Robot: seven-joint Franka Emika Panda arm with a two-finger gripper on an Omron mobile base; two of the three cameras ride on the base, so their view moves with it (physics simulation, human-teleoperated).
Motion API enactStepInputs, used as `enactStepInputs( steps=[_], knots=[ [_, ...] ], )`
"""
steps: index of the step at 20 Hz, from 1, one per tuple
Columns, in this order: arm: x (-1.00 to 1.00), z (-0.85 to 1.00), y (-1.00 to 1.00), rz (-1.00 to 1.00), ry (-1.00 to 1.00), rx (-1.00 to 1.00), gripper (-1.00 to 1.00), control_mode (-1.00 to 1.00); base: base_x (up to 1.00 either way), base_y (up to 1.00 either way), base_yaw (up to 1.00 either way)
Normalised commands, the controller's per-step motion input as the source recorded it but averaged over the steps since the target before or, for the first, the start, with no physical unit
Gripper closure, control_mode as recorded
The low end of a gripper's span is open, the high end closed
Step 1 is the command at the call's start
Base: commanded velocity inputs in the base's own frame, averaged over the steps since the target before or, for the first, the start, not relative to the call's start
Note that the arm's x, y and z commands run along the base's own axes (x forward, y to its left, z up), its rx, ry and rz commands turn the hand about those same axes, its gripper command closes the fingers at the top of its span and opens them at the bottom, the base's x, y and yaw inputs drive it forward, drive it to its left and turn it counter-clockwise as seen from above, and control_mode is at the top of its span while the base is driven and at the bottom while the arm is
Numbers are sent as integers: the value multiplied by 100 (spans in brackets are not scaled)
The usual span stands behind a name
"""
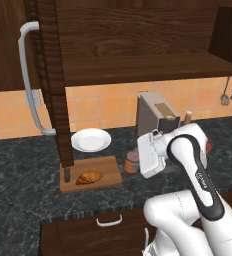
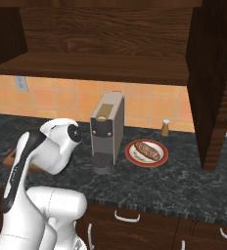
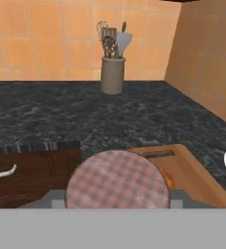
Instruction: From the different types of pastries on the counter, select a croissant and place it on the cutting board. Then retrieve a jar of jam from the cabinet and place it alongside the croissant on the cutting board.
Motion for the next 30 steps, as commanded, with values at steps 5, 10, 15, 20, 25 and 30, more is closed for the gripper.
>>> enactStepInputs(
  steps=[5, 10, 15, 20, 25, 30],
  knots=[
    [60, -74, 13, 3, -1, -6, 100, -100, 0, 0, 0],
    [67, -54, 8, 0, -4, -6, 100, -100, 0, 0, 0],
    [59, -77, 29, 1, 0, -2, 100, -100, 0, 0, 0],
    [66, -43, 13, 0, -5, 0, 100, -100, 0, 0, 0],
    [51, -2, 0, 0, -9, 0, -100, -100, 0, 0, 0],
    [30, 0, 0, 0, -8, 0, -100, -100, 0, 0, 0]
  ],
)
